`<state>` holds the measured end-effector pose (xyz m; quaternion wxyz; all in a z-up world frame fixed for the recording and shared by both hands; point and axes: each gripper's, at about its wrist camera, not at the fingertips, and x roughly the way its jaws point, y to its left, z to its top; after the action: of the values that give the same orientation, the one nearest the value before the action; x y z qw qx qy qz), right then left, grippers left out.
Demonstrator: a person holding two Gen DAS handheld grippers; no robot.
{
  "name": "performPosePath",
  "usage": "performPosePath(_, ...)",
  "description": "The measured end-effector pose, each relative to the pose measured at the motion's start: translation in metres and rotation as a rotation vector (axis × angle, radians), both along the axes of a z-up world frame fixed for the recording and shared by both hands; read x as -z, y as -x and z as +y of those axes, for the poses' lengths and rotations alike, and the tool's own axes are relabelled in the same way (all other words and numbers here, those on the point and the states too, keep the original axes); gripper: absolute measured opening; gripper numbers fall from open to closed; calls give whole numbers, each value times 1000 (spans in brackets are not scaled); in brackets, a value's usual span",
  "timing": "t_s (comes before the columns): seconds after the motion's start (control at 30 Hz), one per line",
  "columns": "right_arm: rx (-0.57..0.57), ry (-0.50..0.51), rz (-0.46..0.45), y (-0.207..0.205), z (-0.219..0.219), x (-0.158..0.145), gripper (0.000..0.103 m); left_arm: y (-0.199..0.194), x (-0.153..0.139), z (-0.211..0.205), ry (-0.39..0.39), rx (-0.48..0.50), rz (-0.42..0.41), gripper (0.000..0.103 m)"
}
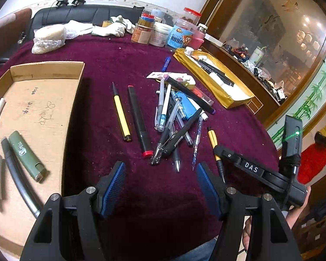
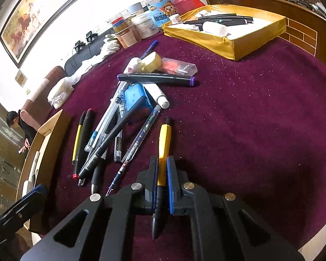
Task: Organize rigid objects
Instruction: 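Grasp a black pen with the left tool while the right tool holds the yellow pencil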
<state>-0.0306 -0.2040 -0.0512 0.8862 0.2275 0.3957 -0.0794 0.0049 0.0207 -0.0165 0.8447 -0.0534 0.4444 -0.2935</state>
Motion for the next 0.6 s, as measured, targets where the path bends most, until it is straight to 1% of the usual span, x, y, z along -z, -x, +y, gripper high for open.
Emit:
performPosePath(0.07,-6,9,-3,1,0,0,8,-4,-1,-8,-20,13,-9,71)
performPosePath(0.13,-20,18,-12,2,0,2,8,-11,-4,-23,-51,45,-38,71)
performPosePath(0.2,-38,67,-29,3,6,3,9,-21,-6,-32,-83,49,-54,71)
performPosePath(0.23,-43,107,-20,1,11,3,10,-27,-6,-35,-85,48,-44,71)
performPosePath(0.3,-57,211,25,-8,25,-1,9,-39,-5,-34,-48,51,12,71)
performPosePath(0.33,-62,229,38,-11,29,-2,8,-41,-6,-32,-38,47,27,71)
performPosePath(0.4,-70,209,44,-16,28,-5,8,-44,-7,-27,-33,33,27,71)
performPosePath(0.5,-36,212,31,-18,21,-7,8,-45,-8,-24,-25,40,23,71)
performPosePath(0.6,-2,153,21,-16,9,-5,8,-46,-2,-28,-23,52,29,71)
